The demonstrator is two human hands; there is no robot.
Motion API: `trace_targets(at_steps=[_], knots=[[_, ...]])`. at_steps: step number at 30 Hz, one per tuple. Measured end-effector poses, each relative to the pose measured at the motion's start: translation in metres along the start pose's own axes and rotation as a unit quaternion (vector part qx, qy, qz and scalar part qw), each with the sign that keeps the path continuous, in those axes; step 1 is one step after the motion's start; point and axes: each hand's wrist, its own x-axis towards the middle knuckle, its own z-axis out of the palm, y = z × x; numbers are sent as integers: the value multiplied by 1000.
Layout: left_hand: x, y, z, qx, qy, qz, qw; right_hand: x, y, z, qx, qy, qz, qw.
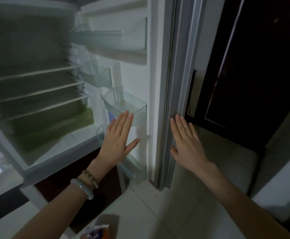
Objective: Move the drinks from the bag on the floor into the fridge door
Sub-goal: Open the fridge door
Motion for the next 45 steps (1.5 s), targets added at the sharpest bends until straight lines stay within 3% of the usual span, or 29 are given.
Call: trace_targets(at_steps=[8, 14, 19, 34, 45], knots=[[53, 11, 49, -23, 28, 113, 993, 23, 37, 20, 40, 22, 96, 994], [100, 7, 81, 2, 13, 85, 996, 38, 82, 51, 73, -13, 168, 983], [137, 19, 109, 31, -4, 97, 995, 62, 113, 71, 77, -60, 152, 984], [246, 46, 190, 78, -60, 41, 994, 109, 202, 97, 101, -69, 130, 984], [277, 47, 223, 145, -94, 1, 985, 136, 225, 98, 169, -17, 98, 981]])
